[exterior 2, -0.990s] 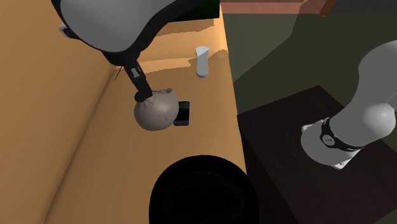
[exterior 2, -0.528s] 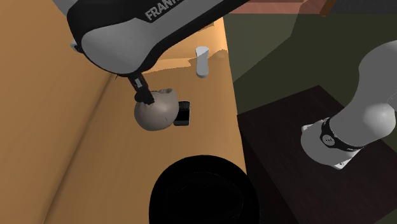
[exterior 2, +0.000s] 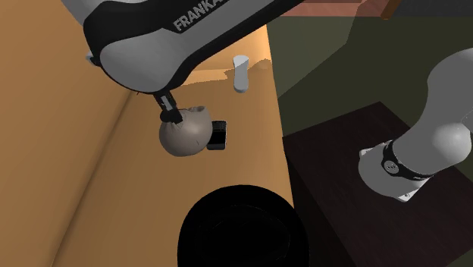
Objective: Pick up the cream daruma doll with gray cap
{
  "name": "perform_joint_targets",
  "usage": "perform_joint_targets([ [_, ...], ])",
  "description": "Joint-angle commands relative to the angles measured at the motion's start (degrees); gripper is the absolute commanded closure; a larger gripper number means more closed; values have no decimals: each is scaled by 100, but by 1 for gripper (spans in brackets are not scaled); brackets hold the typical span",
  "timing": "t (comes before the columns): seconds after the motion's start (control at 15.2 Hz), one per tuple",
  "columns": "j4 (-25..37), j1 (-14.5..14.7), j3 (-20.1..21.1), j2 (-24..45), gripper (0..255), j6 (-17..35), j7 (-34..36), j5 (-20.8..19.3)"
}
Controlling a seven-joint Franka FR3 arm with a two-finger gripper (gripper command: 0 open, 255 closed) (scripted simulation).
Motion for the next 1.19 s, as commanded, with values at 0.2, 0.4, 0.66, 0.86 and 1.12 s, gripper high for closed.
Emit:
perform_joint_targets([
  [0.2, -5, -4, -3, 1, 255, 3, -3, -1],
  [0.4, 104, 4, -14, -88, 255, -193, -7, -22],
  [0.66, 275, 12, -26, -189, 255, -461, -16, -45],
  [0.86, 417, 15, -34, -254, 255, -666, -24, -60],
  [1.12, 628, 18, -44, -325, 255, -945, -38, -76],
])
